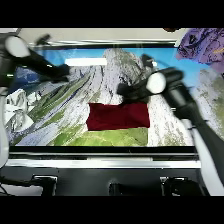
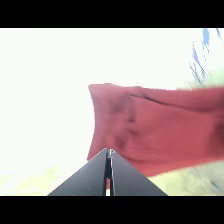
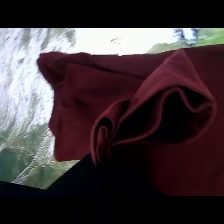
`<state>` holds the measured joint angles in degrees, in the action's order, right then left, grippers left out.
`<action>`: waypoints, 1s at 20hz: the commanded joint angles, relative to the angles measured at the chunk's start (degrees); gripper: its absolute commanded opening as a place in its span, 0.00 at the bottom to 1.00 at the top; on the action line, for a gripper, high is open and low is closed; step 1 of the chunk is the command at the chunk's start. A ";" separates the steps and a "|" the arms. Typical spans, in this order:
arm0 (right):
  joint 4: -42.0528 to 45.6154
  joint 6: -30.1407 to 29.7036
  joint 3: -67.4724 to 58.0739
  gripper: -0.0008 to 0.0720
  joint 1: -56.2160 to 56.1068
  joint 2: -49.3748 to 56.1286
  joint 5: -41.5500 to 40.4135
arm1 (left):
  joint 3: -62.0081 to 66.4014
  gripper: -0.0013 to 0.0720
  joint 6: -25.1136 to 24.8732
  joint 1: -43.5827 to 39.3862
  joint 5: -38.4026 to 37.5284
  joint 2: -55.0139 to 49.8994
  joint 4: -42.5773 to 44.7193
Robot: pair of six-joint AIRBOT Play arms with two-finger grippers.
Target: Fold the clothes and pants, and hang the long-sleeved shirts on hangers.
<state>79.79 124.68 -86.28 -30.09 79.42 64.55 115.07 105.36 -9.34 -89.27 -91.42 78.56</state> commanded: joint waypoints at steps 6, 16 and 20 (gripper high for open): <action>-6.64 3.45 -0.07 0.05 -8.02 11.69 -14.08 | -0.11 0.04 -0.42 11.15 -3.28 6.27 2.49; -11.26 -1.14 -0.07 0.45 -8.02 15.58 -17.84 | -0.13 0.04 -1.90 11.52 -3.26 6.10 2.73; -12.26 -1.07 -0.07 0.68 -5.88 13.18 -17.44 | -0.44 0.04 -1.88 11.52 -3.13 6.03 2.73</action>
<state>68.73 124.44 -86.28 -37.36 93.86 47.31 114.83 103.53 2.13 -92.51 -85.32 81.17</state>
